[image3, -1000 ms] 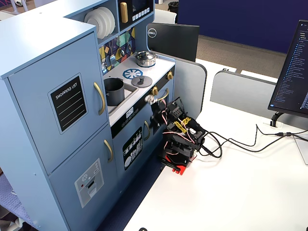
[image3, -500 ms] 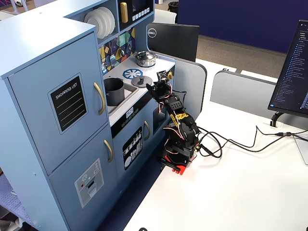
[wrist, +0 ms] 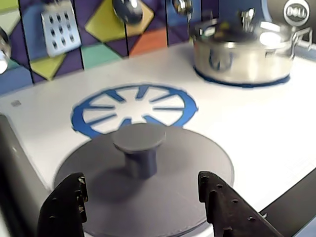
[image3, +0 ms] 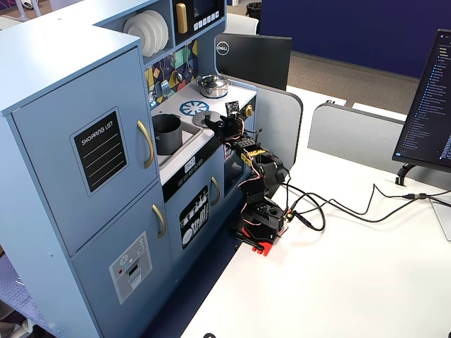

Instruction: Pick up the lid from the counter and put it on the gray recipient

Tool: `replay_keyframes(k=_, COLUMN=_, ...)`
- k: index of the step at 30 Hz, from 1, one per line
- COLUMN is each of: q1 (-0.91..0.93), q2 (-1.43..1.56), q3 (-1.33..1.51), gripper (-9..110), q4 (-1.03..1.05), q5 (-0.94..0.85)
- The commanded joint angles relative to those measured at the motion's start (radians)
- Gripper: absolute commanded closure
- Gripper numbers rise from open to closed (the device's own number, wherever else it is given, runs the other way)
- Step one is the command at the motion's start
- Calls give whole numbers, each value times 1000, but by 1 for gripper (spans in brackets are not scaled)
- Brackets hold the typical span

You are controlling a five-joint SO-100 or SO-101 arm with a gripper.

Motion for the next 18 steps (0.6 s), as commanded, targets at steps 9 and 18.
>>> replay_keyframes(k=9, q1=-26, q2=-252, q3=-267, gripper=81, q4=-69, q5=-29)
replay_keyframes(k=18, q1=-35, q2=-364, q3=-359, gripper=84, q4=-72, q5=-32)
